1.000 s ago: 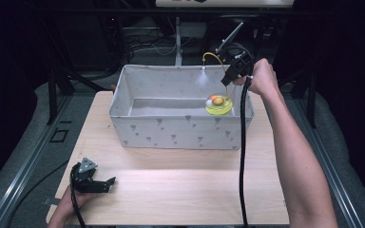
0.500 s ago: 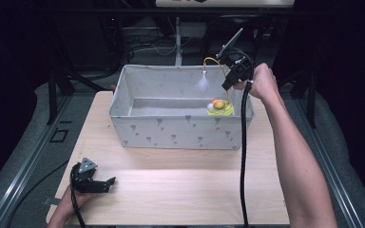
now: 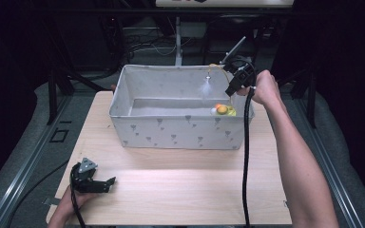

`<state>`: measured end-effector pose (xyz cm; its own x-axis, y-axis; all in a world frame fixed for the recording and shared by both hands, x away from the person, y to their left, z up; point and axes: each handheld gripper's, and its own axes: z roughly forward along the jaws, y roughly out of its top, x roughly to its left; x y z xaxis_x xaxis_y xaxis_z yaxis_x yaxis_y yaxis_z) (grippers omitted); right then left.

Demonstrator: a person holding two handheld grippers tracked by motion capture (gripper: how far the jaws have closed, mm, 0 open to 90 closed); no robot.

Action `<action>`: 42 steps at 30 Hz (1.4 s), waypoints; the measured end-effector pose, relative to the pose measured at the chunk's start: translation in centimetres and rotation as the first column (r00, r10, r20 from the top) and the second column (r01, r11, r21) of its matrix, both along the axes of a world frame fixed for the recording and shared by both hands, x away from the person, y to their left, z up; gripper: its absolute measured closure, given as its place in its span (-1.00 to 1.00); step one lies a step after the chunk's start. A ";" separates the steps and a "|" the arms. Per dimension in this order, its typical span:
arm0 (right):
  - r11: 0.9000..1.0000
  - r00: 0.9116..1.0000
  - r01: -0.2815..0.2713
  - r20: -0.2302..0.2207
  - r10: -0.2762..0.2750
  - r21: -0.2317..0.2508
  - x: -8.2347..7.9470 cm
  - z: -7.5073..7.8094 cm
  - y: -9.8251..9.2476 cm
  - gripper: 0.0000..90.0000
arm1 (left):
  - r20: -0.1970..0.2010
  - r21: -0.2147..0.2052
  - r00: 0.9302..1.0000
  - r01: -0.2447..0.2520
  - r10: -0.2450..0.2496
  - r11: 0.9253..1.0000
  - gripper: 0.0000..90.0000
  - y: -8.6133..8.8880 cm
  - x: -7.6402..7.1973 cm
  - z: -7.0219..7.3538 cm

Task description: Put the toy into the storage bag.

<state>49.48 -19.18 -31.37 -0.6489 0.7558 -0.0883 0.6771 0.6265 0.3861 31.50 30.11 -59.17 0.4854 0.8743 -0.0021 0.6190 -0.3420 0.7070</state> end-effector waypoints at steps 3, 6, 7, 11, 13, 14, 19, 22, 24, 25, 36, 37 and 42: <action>1.000 1.000 0.004 -0.007 -0.004 0.005 0.0 -0.4 -0.2 0.96 | 0.001 0.001 1.000 0.001 -0.001 1.000 -0.99 0.0 0.0 0.0; 1.000 1.000 0.007 -0.016 -0.006 0.004 0.0 -1.1 -0.5 0.96 | 0.000 0.000 1.000 0.000 0.000 1.000 -0.99 0.0 0.0 0.0; 1.000 1.000 0.010 -0.019 -0.010 0.009 0.0 -1.4 -0.6 0.96 | 0.000 0.000 1.000 0.000 0.000 1.000 -0.99 0.0 0.0 0.0; 1.000 0.999 0.017 -0.033 -0.017 0.002 -0.1 -2.2 -1.1 0.96 | 0.000 0.000 1.000 0.000 0.000 1.000 -0.99 0.0 0.0 0.0; 1.000 0.999 0.021 -0.046 -0.021 0.009 -0.1 -2.7 -1.2 0.96 | 0.000 0.000 1.000 0.000 0.000 1.000 -0.99 0.0 0.0 0.0; 1.000 0.998 0.023 -0.055 -0.023 0.005 -0.2 -3.2 -1.4 0.96 | 0.000 0.000 1.000 0.000 0.000 1.000 -0.99 0.0 0.0 0.0; 0.999 0.997 0.034 -0.073 -0.033 0.008 -0.2 -4.1 -1.8 0.96 | 0.001 0.000 1.000 -0.001 0.001 1.000 -0.99 0.0 0.0 0.0; 0.999 0.995 0.034 -0.095 -0.034 0.002 -0.3 -5.0 -2.1 0.96 | 0.000 0.000 1.000 -0.001 0.001 1.000 -0.99 0.0 0.0 0.0; 0.999 0.994 0.033 -0.109 -0.034 -0.002 -0.3 -5.4 -2.4 0.96 | 0.001 0.000 1.000 -0.001 0.001 1.000 -0.99 0.0 0.0 0.0; 0.999 0.993 0.043 -0.114 -0.042 0.001 -0.3 -5.7 -2.6 0.96 | 0.001 0.000 1.000 -0.001 0.001 1.000 -0.99 0.0 0.0 0.0; 0.997 0.984 0.076 -0.161 -0.072 0.021 -0.3 -7.0 -4.2 0.95 | 0.001 0.000 1.000 -0.001 0.001 1.000 -0.99 0.0 0.0 0.0; 0.997 0.984 0.078 -0.165 -0.074 0.020 -0.3 -7.0 -4.2 0.95 | 0.003 -0.001 1.000 -0.003 0.003 1.000 -0.99 0.0 0.0 0.0; 0.996 0.979 0.087 -0.186 -0.083 0.009 -0.3 -7.1 -4.2 0.95 | 0.004 0.001 1.000 -0.002 0.002 1.000 -0.99 0.0 0.0 0.0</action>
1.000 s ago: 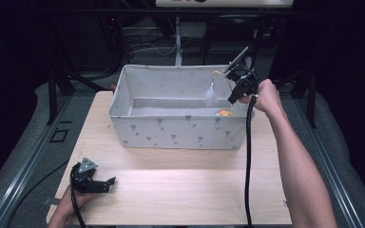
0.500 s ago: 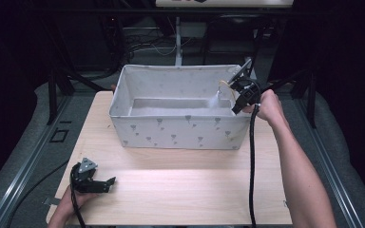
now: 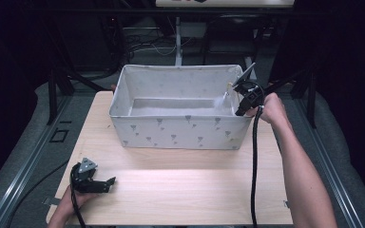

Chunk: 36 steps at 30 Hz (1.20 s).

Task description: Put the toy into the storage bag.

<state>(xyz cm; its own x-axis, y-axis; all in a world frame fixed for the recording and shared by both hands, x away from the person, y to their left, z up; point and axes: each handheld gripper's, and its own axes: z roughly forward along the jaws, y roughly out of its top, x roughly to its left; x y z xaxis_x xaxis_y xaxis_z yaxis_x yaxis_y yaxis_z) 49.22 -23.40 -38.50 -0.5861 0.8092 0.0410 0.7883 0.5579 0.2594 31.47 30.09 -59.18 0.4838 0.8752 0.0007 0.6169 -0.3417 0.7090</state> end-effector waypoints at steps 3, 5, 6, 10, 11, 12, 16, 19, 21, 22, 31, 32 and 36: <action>1.000 1.000 0.003 -0.020 -0.003 -0.007 0.1 -0.1 0.0 0.95 | 0.001 0.000 1.000 -0.001 0.001 1.000 -0.99 0.0 0.0 0.0; 1.000 1.000 0.005 -0.031 -0.005 0.000 0.2 -0.2 0.0 0.95 | 0.001 -0.001 1.000 -0.001 0.001 1.000 -0.99 0.0 0.0 0.0; 1.000 0.999 0.005 -0.035 -0.005 0.001 0.2 -0.3 0.0 0.95 | 0.001 0.000 1.000 0.000 0.000 1.000 -0.99 0.0 0.0 0.0; 1.000 0.999 0.016 -0.036 -0.015 0.011 0.2 -0.1 -0.2 0.95 | 0.001 -0.001 1.000 -0.001 0.001 1.000 -0.99 0.0 0.0 0.0; 1.000 0.999 0.016 -0.036 -0.015 0.011 0.2 -0.1 -0.2 0.95 | 0.001 -0.001 1.000 -0.001 0.001 1.000 -0.99 0.0 0.0 0.0; 1.000 0.999 0.013 -0.039 -0.013 0.000 0.2 0.1 -0.2 0.95 | 0.001 -0.001 1.000 -0.001 0.001 1.000 -0.99 0.0 0.0 0.0; 1.000 0.999 0.011 -0.042 -0.011 0.002 0.0 0.0 -0.1 0.95 | 0.001 -0.001 1.000 -0.001 0.001 1.000 -0.99 0.0 0.0 0.0; 1.000 0.999 0.014 -0.037 -0.013 0.008 0.0 0.1 -0.1 0.94 | 0.001 -0.001 1.000 -0.001 0.001 1.000 -0.99 0.0 0.0 0.0; 1.000 1.000 0.007 -0.022 -0.007 0.013 -0.1 0.5 -0.2 0.88 | 0.001 -0.001 1.000 -0.001 0.001 1.000 -0.99 0.0 0.0 0.0; 0.999 1.000 0.014 0.008 -0.015 0.040 -0.4 1.1 -0.3 0.79 | 0.001 -0.001 1.000 -0.001 0.001 1.000 -0.99 0.0 0.0 0.0; 0.997 0.998 -0.002 0.069 -0.004 0.077 -1.6 4.1 -0.5 0.30 | 0.001 -0.001 1.000 -0.001 0.001 1.000 -0.99 0.0 0.0 0.0; 0.997 0.997 -0.011 0.075 0.005 0.075 -1.9 4.8 -0.4 0.12 | 0.001 -0.001 1.000 -0.001 0.001 1.000 -0.99 0.0 0.0 0.0; 0.996 0.995 -0.027 0.096 0.019 0.089 -2.6 5.9 0.0 -0.19 | 0.001 0.000 1.000 -0.001 0.001 1.000 -0.99 0.0 0.0 0.0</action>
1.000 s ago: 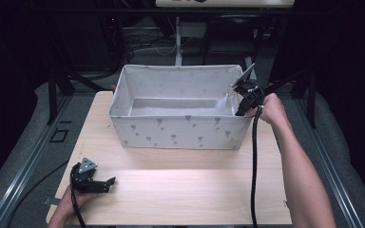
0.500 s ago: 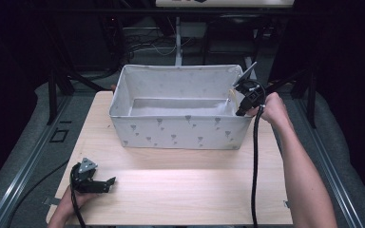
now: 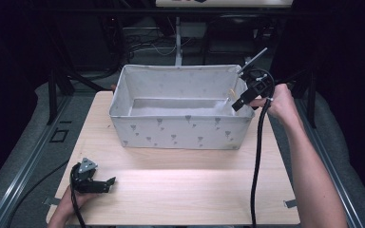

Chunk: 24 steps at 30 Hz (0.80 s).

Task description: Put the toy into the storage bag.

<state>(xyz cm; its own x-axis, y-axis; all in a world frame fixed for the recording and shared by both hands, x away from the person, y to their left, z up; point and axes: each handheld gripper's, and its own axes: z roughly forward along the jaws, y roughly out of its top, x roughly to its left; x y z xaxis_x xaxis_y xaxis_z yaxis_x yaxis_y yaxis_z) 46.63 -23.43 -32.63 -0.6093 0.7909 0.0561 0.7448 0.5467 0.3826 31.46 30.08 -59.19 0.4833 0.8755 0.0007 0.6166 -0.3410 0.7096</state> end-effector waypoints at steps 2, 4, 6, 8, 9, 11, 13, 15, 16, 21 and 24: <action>1.000 1.000 -0.007 0.014 0.007 0.003 -0.4 0.6 0.2 -0.31 | 0.003 -0.001 1.000 -0.002 0.002 1.000 -0.99 0.0 0.0 0.0; 1.000 1.000 -0.016 0.021 0.016 0.008 -0.7 0.8 0.4 -0.34 | 0.002 0.000 1.000 -0.001 0.001 1.000 -0.99 0.0 0.0 0.0; 0.999 0.999 -0.033 0.033 0.033 0.013 -1.2 1.3 0.7 -0.42 | 0.003 -0.001 1.000 -0.002 0.002 1.000 -0.99 0.0 0.0 0.0; 0.999 0.998 -0.049 0.043 0.048 0.012 -1.7 1.7 1.1 -0.53 | 0.003 -0.001 1.000 -0.003 0.003 1.000 -0.99 0.0 0.0 0.0; 0.998 0.997 -0.057 0.050 0.056 0.010 -1.9 1.8 1.3 -0.58 | 0.003 -0.001 1.000 -0.002 0.002 1.000 -0.99 0.0 0.0 0.0; 0.997 0.995 -0.076 0.059 0.076 0.004 -2.5 2.1 1.9 -0.66 | 0.002 0.000 1.000 -0.001 0.001 1.000 -0.99 0.0 0.0 0.0; 0.996 0.993 -0.092 0.072 0.092 0.002 -2.9 2.4 2.3 -0.69 | 0.002 -0.003 1.000 -0.004 0.004 1.000 -0.99 0.0 0.0 0.0; 0.995 0.991 -0.102 0.086 0.102 -0.004 -3.4 2.6 2.7 -0.78 | 0.002 -0.003 1.000 -0.003 0.003 1.000 -0.99 0.0 0.0 0.0; 0.993 0.988 -0.116 0.100 0.116 -0.007 -4.0 2.7 3.1 -0.85 | 0.002 -0.002 1.000 -0.002 0.002 1.000 -0.99 0.0 0.0 0.0; 0.989 0.981 -0.150 0.125 0.150 -0.014 -5.2 3.0 4.0 -0.97 | 0.002 0.000 1.000 -0.002 0.002 1.000 -0.99 0.0 0.0 0.0; 0.983 0.975 -0.183 0.125 0.185 -0.025 -6.1 3.0 4.7 -1.00 | 0.002 0.000 1.000 -0.002 0.002 1.000 -0.99 0.0 0.0 0.0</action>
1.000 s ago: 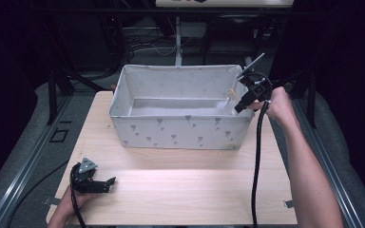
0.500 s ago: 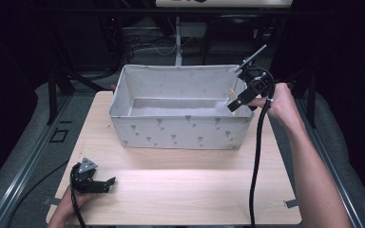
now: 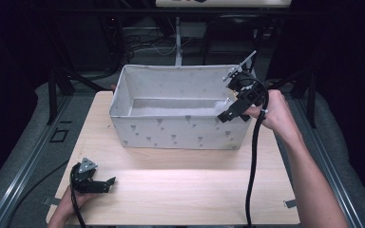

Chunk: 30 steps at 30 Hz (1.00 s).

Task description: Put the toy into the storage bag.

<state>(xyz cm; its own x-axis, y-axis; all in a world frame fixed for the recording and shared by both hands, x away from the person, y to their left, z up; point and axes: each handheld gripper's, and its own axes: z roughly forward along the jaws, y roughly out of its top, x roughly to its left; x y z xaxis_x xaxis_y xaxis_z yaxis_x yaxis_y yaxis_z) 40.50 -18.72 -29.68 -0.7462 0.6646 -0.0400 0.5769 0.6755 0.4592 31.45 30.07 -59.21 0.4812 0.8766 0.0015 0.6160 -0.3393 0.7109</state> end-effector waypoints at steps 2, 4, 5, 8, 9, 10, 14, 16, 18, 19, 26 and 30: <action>0.999 0.999 -0.033 0.012 0.033 -0.011 -1.2 -0.3 0.9 -1.00 | 0.000 0.000 1.000 0.000 0.000 1.000 -0.99 0.0 0.0 0.0; 0.998 0.998 -0.052 0.025 0.053 -0.016 -2.0 -0.6 1.4 -1.00 | 0.000 0.000 1.000 0.000 0.000 1.000 -0.99 0.0 0.0 0.0; 0.998 0.998 -0.052 0.025 0.053 -0.016 -2.0 -0.6 1.4 -1.00 | 0.000 0.000 1.000 0.000 0.000 1.000 -0.99 0.0 0.0 0.0; 0.996 0.995 -0.089 0.036 0.090 -0.031 -3.4 -1.5 2.3 -1.00 | 0.000 0.000 1.000 0.000 0.000 1.000 -0.99 0.0 0.0 0.0; 0.996 0.995 -0.089 0.036 0.090 -0.031 -3.4 -1.5 2.3 -1.00 | 0.000 0.000 1.000 0.000 0.000 1.000 -0.99 0.0 0.0 0.0; 0.995 0.994 -0.099 0.036 0.100 -0.031 -4.1 -2.2 2.8 -1.00 | 0.000 0.001 1.000 0.001 -0.001 1.000 -0.99 0.0 0.0 0.0; 0.991 0.992 -0.123 0.026 0.125 -0.052 -5.1 -4.1 3.4 -1.00 | 0.000 0.000 1.000 0.000 0.000 1.000 -0.99 0.0 0.0 0.0; 0.990 0.991 -0.130 0.023 0.131 -0.056 -5.3 -4.5 3.6 -1.00 | 0.000 0.000 1.000 0.000 0.000 1.000 -0.99 0.0 0.0 0.0; 0.987 0.989 -0.146 0.013 0.147 -0.065 -6.0 -6.2 3.9 -1.00 | 0.000 0.000 1.000 0.001 -0.001 1.000 -0.99 0.0 0.0 0.0; 0.987 0.989 -0.146 0.013 0.147 -0.065 -6.0 -6.2 3.9 -1.00 | 0.000 0.000 1.000 0.001 -0.001 1.000 -0.99 0.0 0.0 0.0; 0.981 0.982 -0.184 -0.062 0.180 -0.056 -7.0 -11.0 4.2 -1.00 | 0.000 0.000 1.000 0.000 0.000 1.000 -0.99 0.0 0.0 0.0; 0.982 0.979 -0.182 -0.106 0.176 -0.055 -7.4 -14.6 4.1 -1.00 | 0.001 0.000 1.000 0.001 -0.001 1.000 -0.99 0.0 0.0 0.0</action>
